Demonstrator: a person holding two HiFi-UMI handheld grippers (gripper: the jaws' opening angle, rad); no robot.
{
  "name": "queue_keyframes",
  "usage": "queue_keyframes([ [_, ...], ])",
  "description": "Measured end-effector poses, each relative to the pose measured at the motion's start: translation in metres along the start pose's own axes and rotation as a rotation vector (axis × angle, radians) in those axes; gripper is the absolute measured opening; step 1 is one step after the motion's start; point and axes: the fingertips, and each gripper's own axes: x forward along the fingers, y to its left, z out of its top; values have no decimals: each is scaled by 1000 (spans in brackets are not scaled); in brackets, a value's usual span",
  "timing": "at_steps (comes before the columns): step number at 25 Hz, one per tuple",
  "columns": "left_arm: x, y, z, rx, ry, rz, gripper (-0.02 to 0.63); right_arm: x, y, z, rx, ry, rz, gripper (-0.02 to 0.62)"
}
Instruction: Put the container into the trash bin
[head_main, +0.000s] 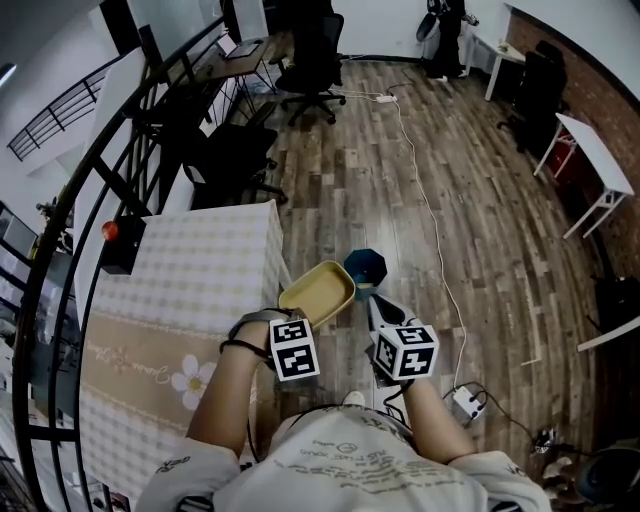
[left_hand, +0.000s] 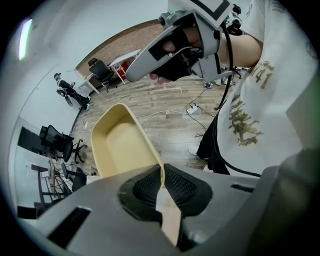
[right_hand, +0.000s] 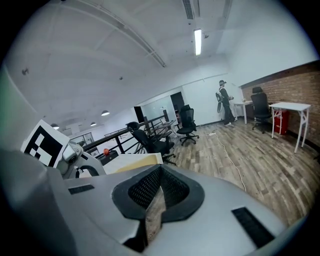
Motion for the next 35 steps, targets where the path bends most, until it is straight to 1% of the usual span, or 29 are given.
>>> queue_keyframes([
  [6, 14, 16, 28, -11, -2, 8, 28, -5, -35, 9, 22, -20, -18, 3],
  [10, 25, 18, 47, 23, 7, -9, 28, -13, -56, 5, 39, -13, -41, 3],
  [14, 36, 27, 60, 58, 15, -2, 28, -17, -78, 3, 50, -11, -74, 3],
  [21, 52, 51, 91, 87, -18, 8, 28, -13, -114, 13, 55, -25, -111, 3],
  [25, 67, 70, 96, 101, -2, -1, 28, -2, -133, 20, 51, -16, -127, 3],
  [28, 78, 85, 104, 100, -9, -15, 28, 9, -150, 27, 59, -9, -138, 3],
  [35, 104, 131, 113, 76, 5, -59, 28, 58, -188, 45, 97, 20, -124, 3],
])
